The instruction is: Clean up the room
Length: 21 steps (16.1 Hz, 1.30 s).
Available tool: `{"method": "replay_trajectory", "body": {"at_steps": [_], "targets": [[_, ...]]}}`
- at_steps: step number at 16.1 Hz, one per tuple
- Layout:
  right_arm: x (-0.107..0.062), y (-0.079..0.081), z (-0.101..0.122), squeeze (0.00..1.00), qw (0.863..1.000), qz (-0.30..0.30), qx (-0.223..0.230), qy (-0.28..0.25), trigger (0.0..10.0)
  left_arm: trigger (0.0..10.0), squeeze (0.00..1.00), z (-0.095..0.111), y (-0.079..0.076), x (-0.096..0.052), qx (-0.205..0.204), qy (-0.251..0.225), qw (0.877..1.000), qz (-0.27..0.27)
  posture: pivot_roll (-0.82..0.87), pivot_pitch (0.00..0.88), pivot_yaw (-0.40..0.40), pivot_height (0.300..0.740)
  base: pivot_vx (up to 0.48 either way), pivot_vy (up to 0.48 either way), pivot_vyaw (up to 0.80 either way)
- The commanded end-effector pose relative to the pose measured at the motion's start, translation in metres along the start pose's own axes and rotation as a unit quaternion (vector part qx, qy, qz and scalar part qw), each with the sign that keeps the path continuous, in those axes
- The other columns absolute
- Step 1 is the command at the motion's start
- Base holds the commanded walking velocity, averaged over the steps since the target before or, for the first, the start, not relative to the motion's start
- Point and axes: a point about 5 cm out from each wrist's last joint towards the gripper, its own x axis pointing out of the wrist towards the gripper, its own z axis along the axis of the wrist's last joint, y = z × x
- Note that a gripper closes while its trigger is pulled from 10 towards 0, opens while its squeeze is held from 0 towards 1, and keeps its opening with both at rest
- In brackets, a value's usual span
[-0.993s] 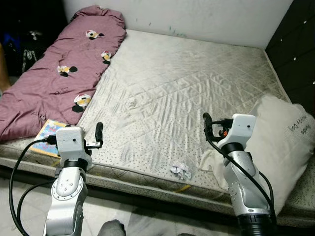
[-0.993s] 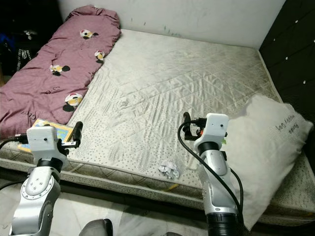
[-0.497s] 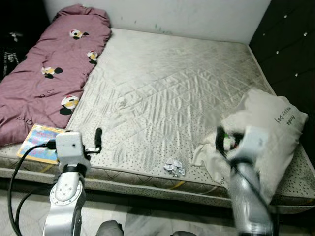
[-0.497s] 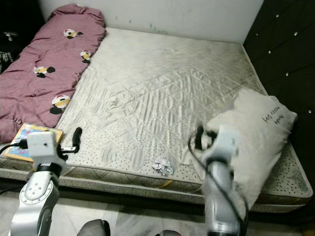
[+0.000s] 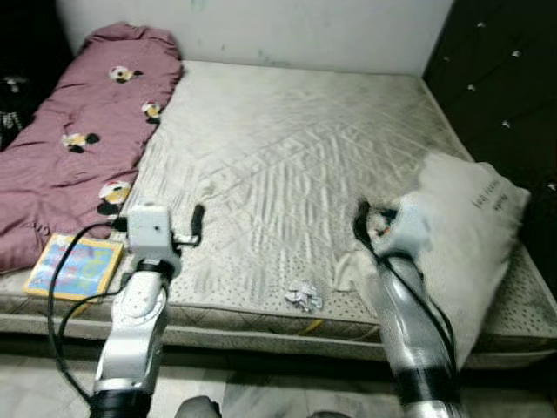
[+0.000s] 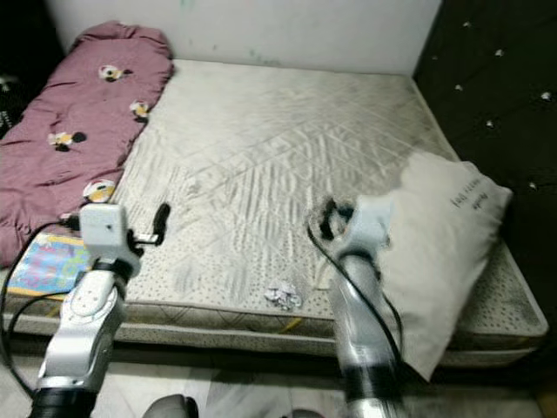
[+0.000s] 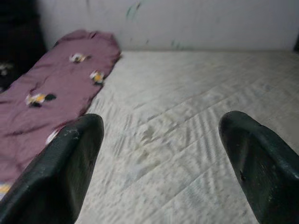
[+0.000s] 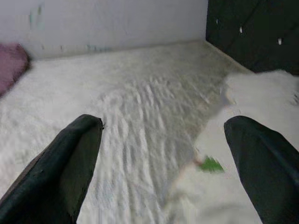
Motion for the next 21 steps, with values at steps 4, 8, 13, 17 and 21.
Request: {"method": "replay_trajectory", "body": {"at_steps": [4, 8, 13, 17, 21], "targets": [[-0.014, -0.018, 0.011, 0.0, 1.0, -0.003, -0.02, -0.019, 10.0, 10.0, 0.0, -0.004, 0.01, -0.008, 0.004, 0.002, 1.0, 0.006, -0.03, 0.0, -0.063, 0.74, 0.0, 0.0, -0.57], [-0.021, -0.028, 0.016, 0.0, 0.999, 0.011, -0.036, -0.011, 10.0, 10.0, 0.0, -0.001, 0.011, -0.01, 0.008, -0.006, 1.0, 0.009, -0.03, 0.035, -0.082, 0.74, 0.0, 0.0, -0.4], [-0.028, -0.025, 0.017, 0.0, 0.999, 0.028, -0.03, -0.003, 10.0, 10.0, 0.0, -0.007, 0.011, -0.019, 0.007, 0.004, 1.0, 0.011, -0.04, 0.048, -0.075, 0.74, 0.0, 0.0, 0.0], [-0.027, -0.021, 0.018, 0.0, 0.999, 0.046, -0.023, 0.0, 10.0, 10.0, 0.0, -0.001, 0.01, -0.016, 0.003, -0.005, 1.0, 0.014, -0.03, 0.054, -0.084, 0.716, 0.0, 0.0, 0.0], [-0.027, -0.019, 0.017, 0.0, 0.998, 0.053, -0.021, 0.003, 10.0, 10.0, 0.0, 0.0, 0.008, -0.018, -0.003, -0.009, 1.0, 0.018, -0.03, 0.056, -0.086, 0.671, 0.0, 0.0, 0.0]]}}
